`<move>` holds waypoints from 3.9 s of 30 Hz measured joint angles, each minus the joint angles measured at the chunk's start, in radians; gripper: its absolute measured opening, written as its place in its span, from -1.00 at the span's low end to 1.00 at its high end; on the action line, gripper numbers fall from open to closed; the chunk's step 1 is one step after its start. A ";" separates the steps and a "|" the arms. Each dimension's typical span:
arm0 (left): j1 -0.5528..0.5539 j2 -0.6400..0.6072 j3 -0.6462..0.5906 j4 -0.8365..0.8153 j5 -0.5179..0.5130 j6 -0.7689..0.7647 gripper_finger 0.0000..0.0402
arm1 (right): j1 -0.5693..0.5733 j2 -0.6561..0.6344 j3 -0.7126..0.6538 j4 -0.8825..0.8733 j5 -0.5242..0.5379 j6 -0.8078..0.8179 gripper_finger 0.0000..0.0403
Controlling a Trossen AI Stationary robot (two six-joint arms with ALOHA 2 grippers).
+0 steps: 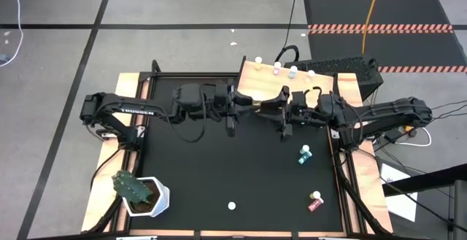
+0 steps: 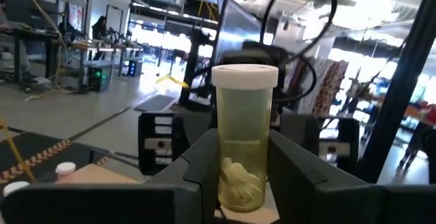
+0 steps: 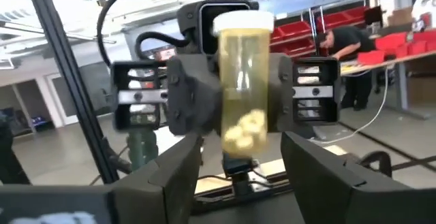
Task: Pick and place medicine bottles onto shelf by color
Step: Put the left yellow pill bottle on the shelf aligned with the other yellow pill bottle
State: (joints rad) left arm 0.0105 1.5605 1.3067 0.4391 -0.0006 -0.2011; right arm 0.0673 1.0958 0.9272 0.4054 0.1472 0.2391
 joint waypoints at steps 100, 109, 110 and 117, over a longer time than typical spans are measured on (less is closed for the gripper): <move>0.066 0.040 -0.003 -0.003 0.084 0.094 -0.46 | -0.112 -0.035 0.004 -0.198 -0.047 0.109 0.14; 0.080 0.039 -0.003 0.001 0.101 0.110 -0.46 | -0.147 -0.037 0.003 -0.236 -0.044 0.118 0.28; 0.081 0.039 -0.003 0.001 0.101 0.110 -0.46 | -0.147 -0.038 0.003 -0.235 -0.044 0.115 0.26; 0.080 0.035 0.001 -0.048 0.061 0.110 -0.46 | -0.147 -0.042 0.000 -0.234 -0.044 0.033 0.09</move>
State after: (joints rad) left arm 0.0902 1.5959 1.3072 0.3915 0.0602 -0.0914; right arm -0.0795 1.0534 0.9276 0.1719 0.1029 0.2720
